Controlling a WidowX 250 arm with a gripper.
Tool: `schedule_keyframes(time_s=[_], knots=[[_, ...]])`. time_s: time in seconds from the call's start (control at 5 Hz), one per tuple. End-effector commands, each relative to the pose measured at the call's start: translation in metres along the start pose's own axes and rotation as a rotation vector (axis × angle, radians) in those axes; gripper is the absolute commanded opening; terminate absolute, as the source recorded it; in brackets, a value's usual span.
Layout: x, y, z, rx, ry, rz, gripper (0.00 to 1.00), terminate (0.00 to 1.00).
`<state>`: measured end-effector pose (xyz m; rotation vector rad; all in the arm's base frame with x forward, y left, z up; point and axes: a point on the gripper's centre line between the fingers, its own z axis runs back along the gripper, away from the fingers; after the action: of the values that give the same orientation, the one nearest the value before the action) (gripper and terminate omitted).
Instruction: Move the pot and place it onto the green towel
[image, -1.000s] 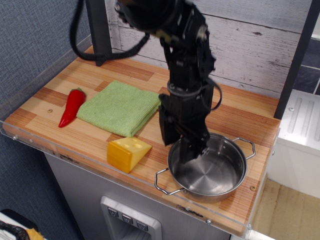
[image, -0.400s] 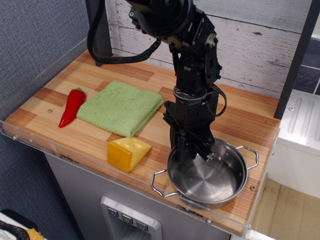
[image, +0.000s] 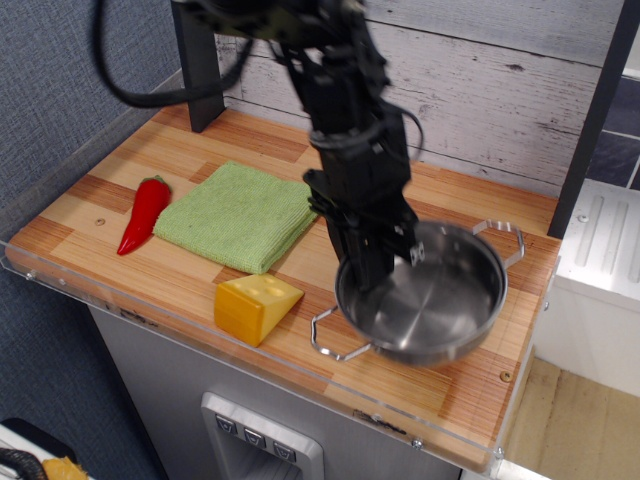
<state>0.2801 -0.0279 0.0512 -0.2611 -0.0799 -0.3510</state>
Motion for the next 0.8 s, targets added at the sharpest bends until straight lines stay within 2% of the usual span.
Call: schedule_keyframes(time_s=[0.0,0.4,0.6], knots=[[-0.008,0.025,0.052,0.059,-0.072,0.11,0.0,0.0],[-0.023,0.08,0.076,0.124,-0.039,0.201,0.0,0.0],[-0.033,0.107,0.077,0.124,-0.031,0.273,0.0,0.0]])
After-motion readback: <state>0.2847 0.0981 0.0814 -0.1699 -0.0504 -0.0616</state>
